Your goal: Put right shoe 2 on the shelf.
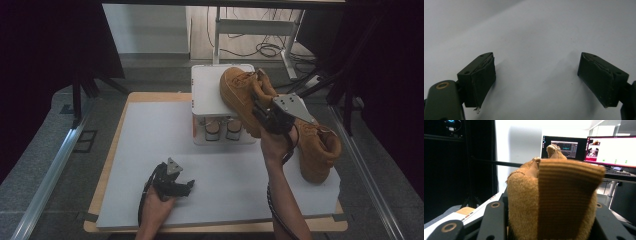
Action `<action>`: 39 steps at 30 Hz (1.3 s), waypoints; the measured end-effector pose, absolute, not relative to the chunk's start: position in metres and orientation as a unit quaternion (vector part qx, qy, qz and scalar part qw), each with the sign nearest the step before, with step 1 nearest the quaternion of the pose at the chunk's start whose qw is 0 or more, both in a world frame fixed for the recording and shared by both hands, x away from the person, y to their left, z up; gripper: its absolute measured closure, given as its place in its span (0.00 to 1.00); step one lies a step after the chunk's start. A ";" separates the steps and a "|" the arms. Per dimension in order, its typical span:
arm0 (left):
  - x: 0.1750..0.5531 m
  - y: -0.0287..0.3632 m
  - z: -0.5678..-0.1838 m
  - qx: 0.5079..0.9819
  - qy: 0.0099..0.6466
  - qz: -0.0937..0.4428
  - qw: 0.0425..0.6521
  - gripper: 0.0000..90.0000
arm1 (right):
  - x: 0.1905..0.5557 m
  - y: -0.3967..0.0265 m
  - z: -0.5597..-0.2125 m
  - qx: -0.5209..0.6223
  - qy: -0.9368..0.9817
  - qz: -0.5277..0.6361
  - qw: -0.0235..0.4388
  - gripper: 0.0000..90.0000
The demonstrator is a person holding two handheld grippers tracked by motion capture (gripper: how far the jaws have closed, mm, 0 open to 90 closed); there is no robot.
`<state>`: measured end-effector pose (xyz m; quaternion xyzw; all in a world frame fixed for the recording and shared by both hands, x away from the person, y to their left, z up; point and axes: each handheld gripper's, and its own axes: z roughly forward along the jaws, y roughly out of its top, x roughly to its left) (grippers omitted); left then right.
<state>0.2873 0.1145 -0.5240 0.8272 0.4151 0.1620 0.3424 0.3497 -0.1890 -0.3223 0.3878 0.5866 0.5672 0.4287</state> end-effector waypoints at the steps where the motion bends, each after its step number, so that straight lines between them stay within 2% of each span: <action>1: 0.287 0.115 -0.524 0.827 0.415 0.162 0.342 0.16 | 0.351 -0.188 -0.322 0.387 0.587 0.567 0.429 0.61; 39: 0.287 0.114 -0.524 0.828 0.413 0.164 0.342 0.17 | 0.393 -0.132 -0.328 0.364 0.594 0.587 0.412 0.61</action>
